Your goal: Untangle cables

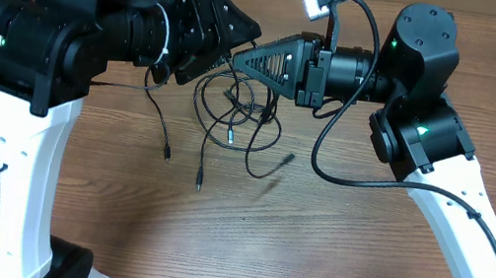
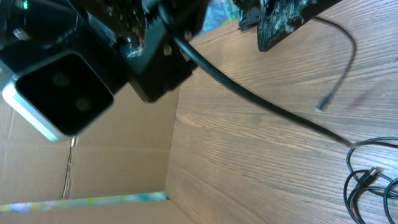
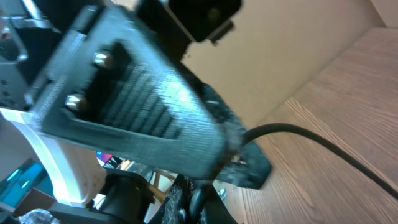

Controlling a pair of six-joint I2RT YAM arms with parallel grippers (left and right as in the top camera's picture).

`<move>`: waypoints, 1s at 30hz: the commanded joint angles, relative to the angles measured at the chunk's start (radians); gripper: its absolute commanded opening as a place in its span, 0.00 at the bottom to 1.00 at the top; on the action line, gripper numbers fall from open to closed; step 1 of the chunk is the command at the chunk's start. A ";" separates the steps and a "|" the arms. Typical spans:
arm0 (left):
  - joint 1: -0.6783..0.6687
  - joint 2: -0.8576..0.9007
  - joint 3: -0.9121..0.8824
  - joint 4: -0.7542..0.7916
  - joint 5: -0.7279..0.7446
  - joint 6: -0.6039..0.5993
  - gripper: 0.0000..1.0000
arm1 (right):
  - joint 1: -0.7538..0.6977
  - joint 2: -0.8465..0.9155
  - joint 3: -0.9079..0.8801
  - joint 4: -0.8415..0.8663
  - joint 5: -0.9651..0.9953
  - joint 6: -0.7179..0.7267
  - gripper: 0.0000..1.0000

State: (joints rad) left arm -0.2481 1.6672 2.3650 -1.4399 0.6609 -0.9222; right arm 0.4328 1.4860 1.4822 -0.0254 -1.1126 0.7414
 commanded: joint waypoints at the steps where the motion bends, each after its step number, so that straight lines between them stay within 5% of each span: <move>1: -0.001 0.054 0.011 0.016 0.007 -0.034 0.56 | 0.000 -0.003 0.011 0.016 0.018 0.070 0.04; 10: 0.000 0.089 0.011 0.094 0.094 -0.044 0.43 | 0.000 -0.003 0.011 -0.032 0.013 0.065 0.04; 16: 0.001 0.089 0.011 0.095 0.085 -0.043 0.06 | 0.000 -0.003 0.011 -0.032 0.013 0.062 0.04; 22: 0.001 0.089 0.011 0.111 -0.042 -0.042 0.04 | -0.002 -0.003 0.011 -0.109 0.013 0.056 0.04; 23: 0.001 0.086 0.011 0.144 -0.034 -0.042 0.04 | -0.004 -0.003 0.011 -0.156 0.013 0.024 0.12; 25: 0.001 0.074 0.015 0.207 -0.011 -0.035 0.04 | -0.010 -0.003 0.011 -0.244 0.014 -0.058 0.62; 30: 0.001 -0.002 0.015 0.369 -0.006 0.004 0.04 | -0.076 -0.003 0.011 -0.446 0.084 -0.142 0.66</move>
State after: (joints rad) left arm -0.2485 1.7493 2.3646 -1.1294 0.6567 -0.9619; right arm 0.4023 1.4864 1.4853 -0.4347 -1.0714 0.6621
